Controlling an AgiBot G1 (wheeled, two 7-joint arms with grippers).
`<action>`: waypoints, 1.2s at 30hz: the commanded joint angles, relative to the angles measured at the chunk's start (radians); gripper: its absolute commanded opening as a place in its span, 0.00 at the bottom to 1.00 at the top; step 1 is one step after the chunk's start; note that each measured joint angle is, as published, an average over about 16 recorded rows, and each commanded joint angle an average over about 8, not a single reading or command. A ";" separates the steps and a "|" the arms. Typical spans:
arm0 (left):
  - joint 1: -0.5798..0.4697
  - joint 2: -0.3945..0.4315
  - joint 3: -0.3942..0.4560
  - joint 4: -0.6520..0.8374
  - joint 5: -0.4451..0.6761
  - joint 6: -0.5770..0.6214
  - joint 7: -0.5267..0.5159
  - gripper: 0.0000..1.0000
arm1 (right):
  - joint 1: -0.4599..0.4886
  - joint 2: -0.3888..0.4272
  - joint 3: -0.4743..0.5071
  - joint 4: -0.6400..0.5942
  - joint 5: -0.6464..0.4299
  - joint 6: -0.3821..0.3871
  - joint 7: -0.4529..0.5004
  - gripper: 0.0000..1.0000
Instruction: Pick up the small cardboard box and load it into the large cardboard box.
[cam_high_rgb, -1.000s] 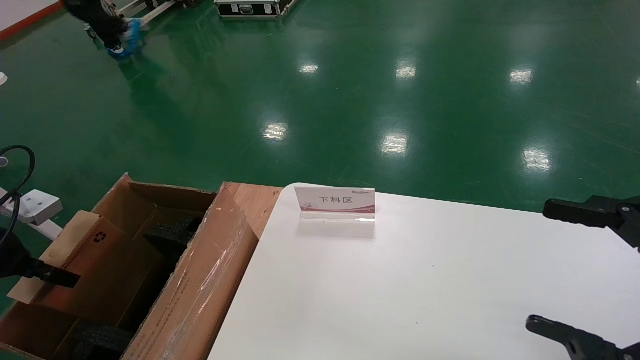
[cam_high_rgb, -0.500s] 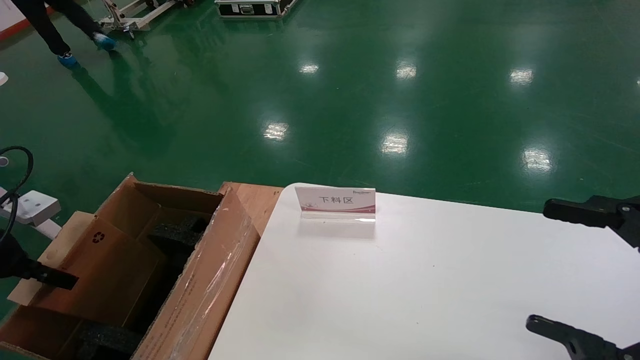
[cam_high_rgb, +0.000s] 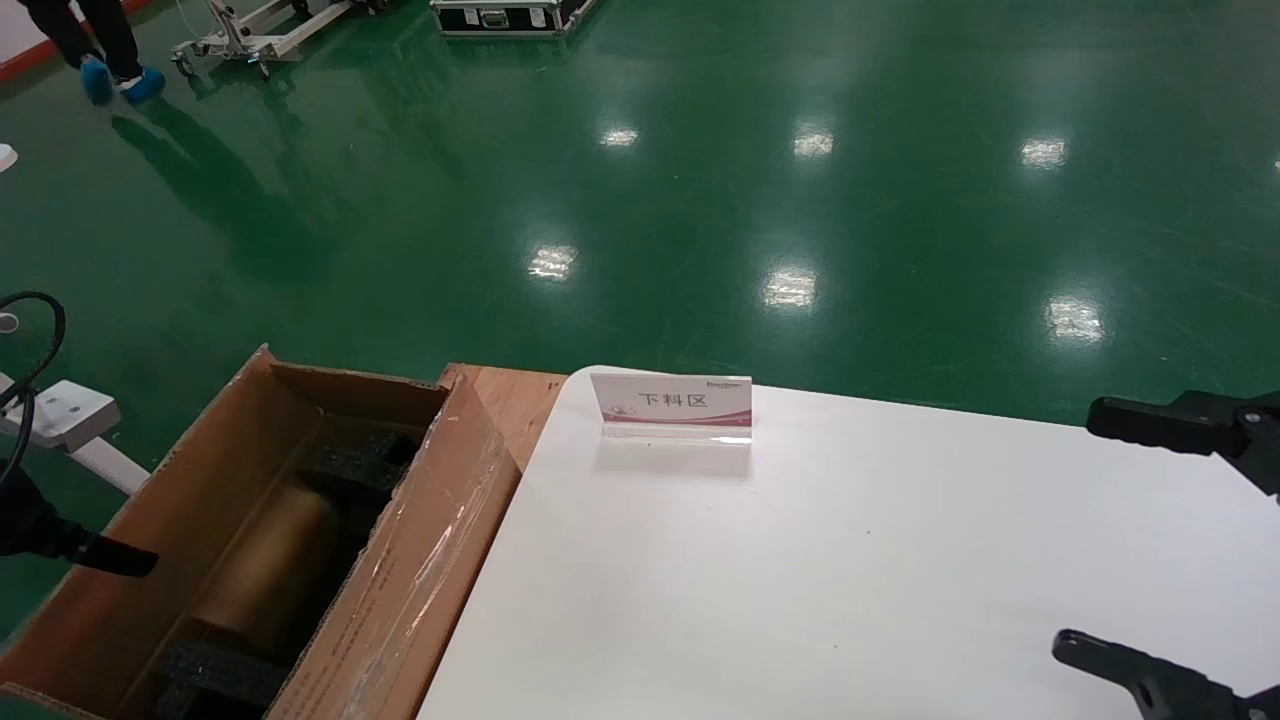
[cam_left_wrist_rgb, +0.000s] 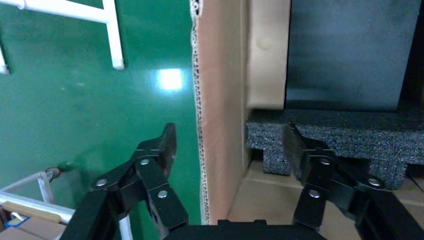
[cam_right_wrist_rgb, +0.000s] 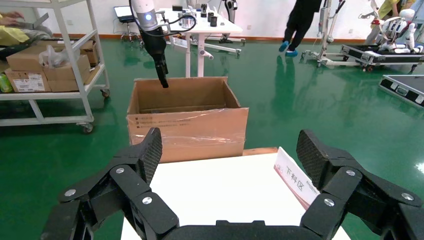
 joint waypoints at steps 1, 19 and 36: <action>0.002 0.000 0.002 0.002 0.001 0.001 -0.002 1.00 | 0.000 0.000 0.000 0.000 0.000 0.000 0.000 1.00; -0.128 0.036 -0.137 -0.093 -0.184 -0.097 0.298 1.00 | 0.001 0.000 -0.001 -0.001 0.001 0.000 -0.001 1.00; -0.016 0.106 -0.327 -0.095 -0.356 -0.108 0.439 1.00 | 0.001 0.000 -0.001 -0.002 0.001 0.000 -0.001 1.00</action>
